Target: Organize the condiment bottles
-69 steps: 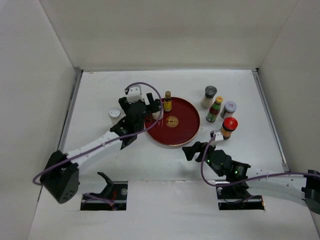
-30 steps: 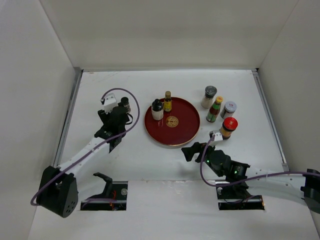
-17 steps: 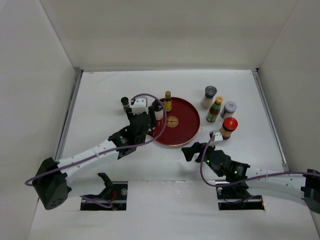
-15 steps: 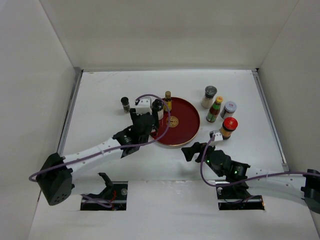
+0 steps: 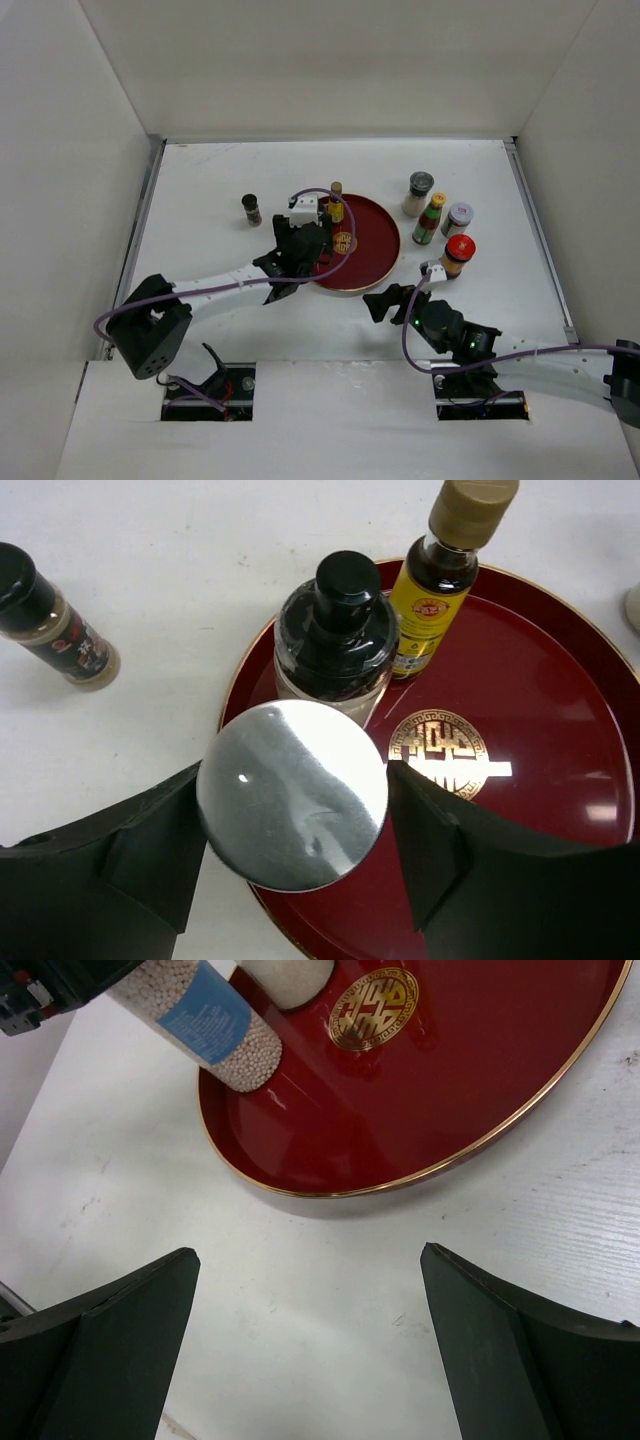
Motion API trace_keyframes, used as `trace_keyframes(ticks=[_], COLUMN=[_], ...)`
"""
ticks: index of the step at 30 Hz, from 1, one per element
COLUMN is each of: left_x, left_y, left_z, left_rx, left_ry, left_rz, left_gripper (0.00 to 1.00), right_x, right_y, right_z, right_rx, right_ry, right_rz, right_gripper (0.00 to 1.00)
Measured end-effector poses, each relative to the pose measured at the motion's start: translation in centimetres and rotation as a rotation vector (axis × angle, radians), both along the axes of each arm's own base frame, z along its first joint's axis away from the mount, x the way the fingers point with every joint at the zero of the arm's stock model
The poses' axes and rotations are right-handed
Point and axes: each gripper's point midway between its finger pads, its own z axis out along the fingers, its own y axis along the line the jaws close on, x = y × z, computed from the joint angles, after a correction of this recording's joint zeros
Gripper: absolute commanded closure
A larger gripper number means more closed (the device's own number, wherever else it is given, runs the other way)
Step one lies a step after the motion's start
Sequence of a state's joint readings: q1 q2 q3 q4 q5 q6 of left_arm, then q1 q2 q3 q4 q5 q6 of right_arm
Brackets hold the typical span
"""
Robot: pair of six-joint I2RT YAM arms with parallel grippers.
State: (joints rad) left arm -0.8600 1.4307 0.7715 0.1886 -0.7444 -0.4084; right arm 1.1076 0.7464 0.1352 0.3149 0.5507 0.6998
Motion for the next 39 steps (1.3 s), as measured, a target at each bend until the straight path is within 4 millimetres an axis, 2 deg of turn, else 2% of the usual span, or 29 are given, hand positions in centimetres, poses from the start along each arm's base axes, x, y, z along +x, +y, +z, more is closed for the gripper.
trace_keyframes(ticks=[2,6,8,11,13,16,18,19,21,23,24,26,32,36,39], left_x=[-0.1,-0.7,-0.9,-0.8,-0.4,0.8,2.2,3.0,4.4,5.7,6.1,7.1,9.2,9.8,10.3], left_y=[-0.3,-0.1,0.8,3.5,5.9,9.2,11.2,12.0,13.3,14.1,14.3,14.9,15.4,15.2,15.1], left_z=[0.1,1.6,3.5,7.2,9.1,9.9,8.8,7.9,6.0,4.5,4.0,3.3,0.9,-1.1,-1.8], left_rx=[-0.008,-0.041,-0.081,-0.162,-0.205,-0.227,-0.21,-0.196,-0.17,-0.149,-0.144,-0.137,-0.122,-0.105,-0.104], left_ry=[-0.006,-0.034,-0.072,-0.155,-0.205,-0.235,-0.211,-0.185,-0.128,-0.077,-0.06,-0.032,0.031,0.077,0.093], left_rz=[-0.007,-0.018,-0.007,0.05,0.109,0.201,0.261,0.285,0.32,0.343,0.351,0.365,0.378,0.371,0.366], left_gripper=[0.13,0.11,0.11,0.12,0.13,0.17,0.19,0.19,0.2,0.21,0.22,0.22,0.23,0.26,0.37], right_x=[0.0,0.0,0.0,0.0,0.0,0.0,0.0,0.0,0.0,0.0,0.0,0.0,0.0,-0.1,-0.2], right_y=[0.0,0.0,0.0,0.0,0.0,0.0,0.0,0.0,0.0,0.0,0.0,0.0,0.0,0.0,0.0], right_z=[0.0,0.0,0.0,0.0,0.0,-0.1,-0.3,-0.5,-0.7,-0.8,-0.8,-0.7,-0.6,-1.1,-1.1], right_rx=[0.0,0.0,0.0,0.0,-0.001,-0.007,-0.015,-0.02,-0.029,-0.031,-0.03,-0.03,-0.029,-0.045,-0.047], right_ry=[0.0,0.0,0.0,0.0,0.0,0.0,0.002,0.005,0.01,0.011,0.011,0.01,0.005,0.015,0.016], right_rz=[0.0,0.0,0.0,0.0,0.0,0.001,0.002,0.003,0.002,0.002,0.002,0.003,0.005,0.011,0.013], right_gripper=[0.0,0.0,0.0,0.01,0.09,0.36,0.48,0.51,0.51,0.46,0.42,0.43,0.65,0.63,0.58])
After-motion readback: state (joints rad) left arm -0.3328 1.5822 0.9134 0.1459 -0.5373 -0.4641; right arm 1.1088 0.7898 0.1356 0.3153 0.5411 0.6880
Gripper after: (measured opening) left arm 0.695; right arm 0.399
